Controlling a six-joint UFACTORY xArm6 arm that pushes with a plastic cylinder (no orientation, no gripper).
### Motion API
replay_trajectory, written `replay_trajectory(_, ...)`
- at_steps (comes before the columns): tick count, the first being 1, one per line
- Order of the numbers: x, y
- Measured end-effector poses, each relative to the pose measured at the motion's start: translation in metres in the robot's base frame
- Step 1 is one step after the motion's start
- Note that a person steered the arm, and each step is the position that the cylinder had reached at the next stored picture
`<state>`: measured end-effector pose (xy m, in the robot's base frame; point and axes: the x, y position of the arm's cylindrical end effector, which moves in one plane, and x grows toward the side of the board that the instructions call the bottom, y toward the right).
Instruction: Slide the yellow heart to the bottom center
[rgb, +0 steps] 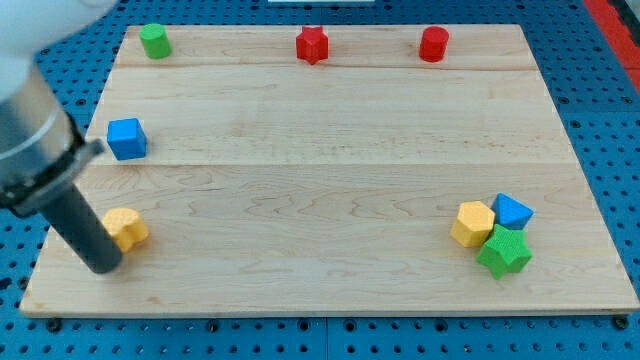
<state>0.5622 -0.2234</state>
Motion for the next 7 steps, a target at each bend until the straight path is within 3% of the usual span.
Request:
replay_trajectory(2,-0.009,0.046)
replay_trajectory(3,-0.01,-0.055)
replay_trajectory(4,-0.027,-0.079)
replay_trajectory(6,-0.047,0.028)
replay_trajectory(7,-0.041,0.121)
